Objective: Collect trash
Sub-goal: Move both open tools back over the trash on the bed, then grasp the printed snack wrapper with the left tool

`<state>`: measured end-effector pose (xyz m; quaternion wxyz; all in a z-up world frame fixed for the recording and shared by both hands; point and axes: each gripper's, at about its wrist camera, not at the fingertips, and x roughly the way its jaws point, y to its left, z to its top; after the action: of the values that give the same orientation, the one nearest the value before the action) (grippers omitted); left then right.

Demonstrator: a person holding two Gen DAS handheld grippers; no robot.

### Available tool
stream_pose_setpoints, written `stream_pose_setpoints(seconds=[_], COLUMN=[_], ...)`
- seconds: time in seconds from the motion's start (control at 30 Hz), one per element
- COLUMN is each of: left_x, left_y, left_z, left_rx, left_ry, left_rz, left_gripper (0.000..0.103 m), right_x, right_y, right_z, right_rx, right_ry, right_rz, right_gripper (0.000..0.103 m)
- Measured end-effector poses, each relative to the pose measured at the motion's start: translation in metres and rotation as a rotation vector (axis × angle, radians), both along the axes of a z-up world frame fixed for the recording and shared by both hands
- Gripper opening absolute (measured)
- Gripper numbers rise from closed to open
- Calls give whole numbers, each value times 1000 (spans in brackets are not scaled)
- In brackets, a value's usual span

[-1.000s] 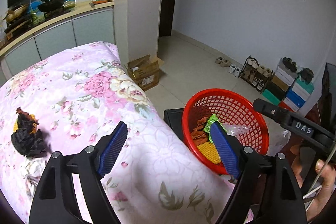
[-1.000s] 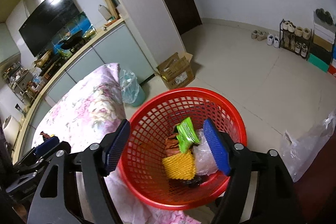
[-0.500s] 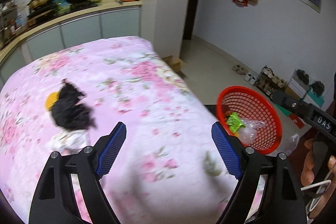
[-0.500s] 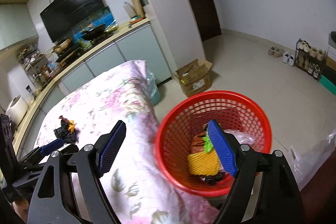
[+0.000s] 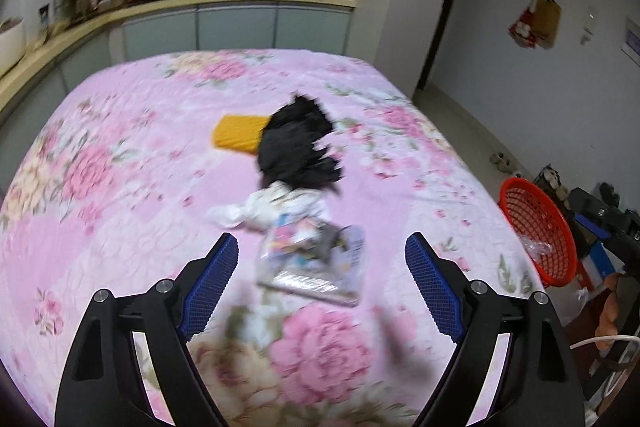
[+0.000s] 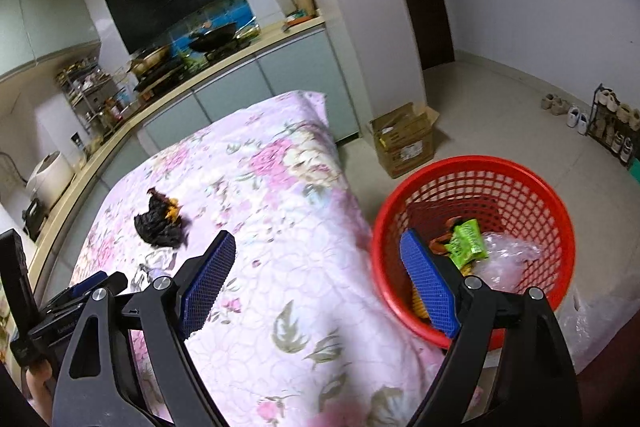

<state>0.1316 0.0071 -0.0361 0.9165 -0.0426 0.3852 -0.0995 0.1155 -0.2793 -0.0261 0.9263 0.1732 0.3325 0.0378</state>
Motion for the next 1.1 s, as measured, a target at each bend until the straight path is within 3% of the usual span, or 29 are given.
stream_pose_setpoints(seconds=[0.5, 0.77, 0.9, 1.1], left_x=[45, 50, 49, 44], left_y=[6, -15, -15, -10], left_z=[-44, -48, -48, -47], left_rx=[-54, 25, 31, 29], left_ry=[137, 108, 101, 96], left_rz=[42, -1, -8, -22], left_gripper=[87, 86, 70, 60], right_x=[15, 22, 23, 24], right_y=[14, 17, 18, 18], right_z=[-3, -10, -10, -10], right_rx=[-16, -7, -6, -6], right_ry=[25, 45, 45, 45], right_rz=[39, 45, 48, 48], right_gripper=[82, 82, 82, 82])
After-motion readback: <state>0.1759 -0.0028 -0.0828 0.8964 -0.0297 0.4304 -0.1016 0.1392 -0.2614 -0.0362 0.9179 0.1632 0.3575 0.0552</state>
